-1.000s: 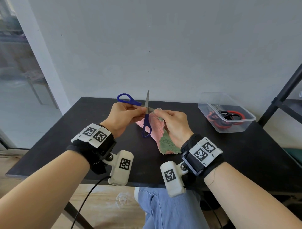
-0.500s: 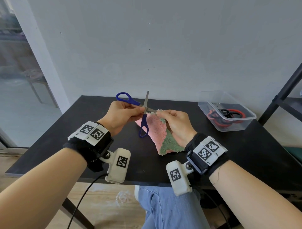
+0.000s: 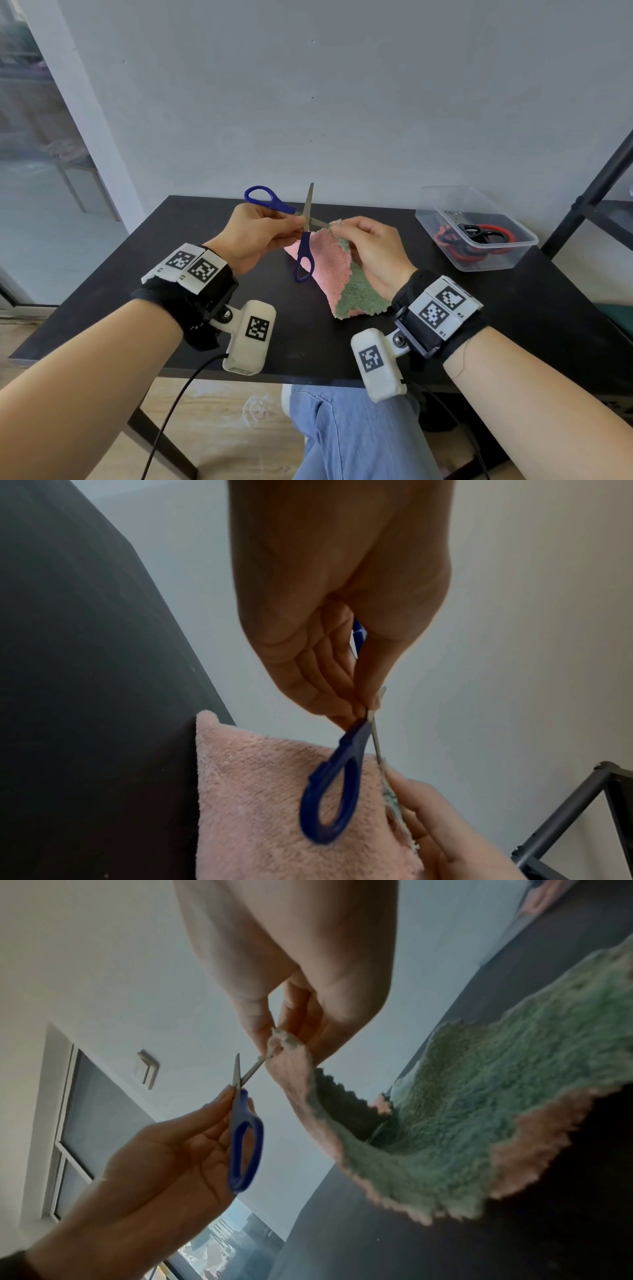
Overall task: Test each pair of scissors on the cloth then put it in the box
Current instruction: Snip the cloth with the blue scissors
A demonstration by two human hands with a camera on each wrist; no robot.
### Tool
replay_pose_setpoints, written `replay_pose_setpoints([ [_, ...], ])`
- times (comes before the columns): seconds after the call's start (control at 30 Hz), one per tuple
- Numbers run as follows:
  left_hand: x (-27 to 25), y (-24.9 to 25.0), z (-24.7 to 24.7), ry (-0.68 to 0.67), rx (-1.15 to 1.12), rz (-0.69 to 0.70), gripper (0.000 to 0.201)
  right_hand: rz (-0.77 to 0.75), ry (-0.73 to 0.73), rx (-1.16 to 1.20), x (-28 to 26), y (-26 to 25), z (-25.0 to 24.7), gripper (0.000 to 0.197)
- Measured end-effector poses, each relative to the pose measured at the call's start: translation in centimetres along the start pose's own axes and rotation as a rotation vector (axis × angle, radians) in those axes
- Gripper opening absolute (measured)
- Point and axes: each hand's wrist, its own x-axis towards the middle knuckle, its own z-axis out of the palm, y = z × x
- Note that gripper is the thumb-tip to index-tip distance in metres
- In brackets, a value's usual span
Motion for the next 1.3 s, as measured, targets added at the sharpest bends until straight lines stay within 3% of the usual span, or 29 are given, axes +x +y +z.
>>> replay_pose_setpoints([
  [0.13, 0.1, 0.4, 0.0, 0.015, -0.029, -0.011, 0.006, -0.041, 0.006, 0.013, 0.1, -0.4, 0.1, 0.008],
  [0.3, 0.0, 0.2, -0.7, 0.001, 0.037, -0.035, 0.004, -0.203, -0.081, -0.37, -0.1, -1.1, -0.7, 0.005],
  [0.47, -0.2, 0.3, -1.0, -0.009, 0.079, -0.043, 0.002, -0.204, -0.1, -0.416, -0.3, -1.0, -0.7, 0.007],
  [0.6, -0.3, 0.4, -1.2, -0.016, 0.15, -0.073, 0.004, -0.261, -0.166, -0.585, -0.2, -1.0, -0.7, 0.007],
  [0.97, -0.4, 1.3, -1.5, -0.051, 0.376, -0.096, 0.023, -0.295, -0.308, -0.944, -0.7, -1.9, 0.2, 0.006],
  [1.3, -0.7, 1.9, -1.0, -0.032, 0.436, -0.129, 0.013, -0.385, -0.346, -1.188, -1.9, -2.6, 1.1, 0.013],
])
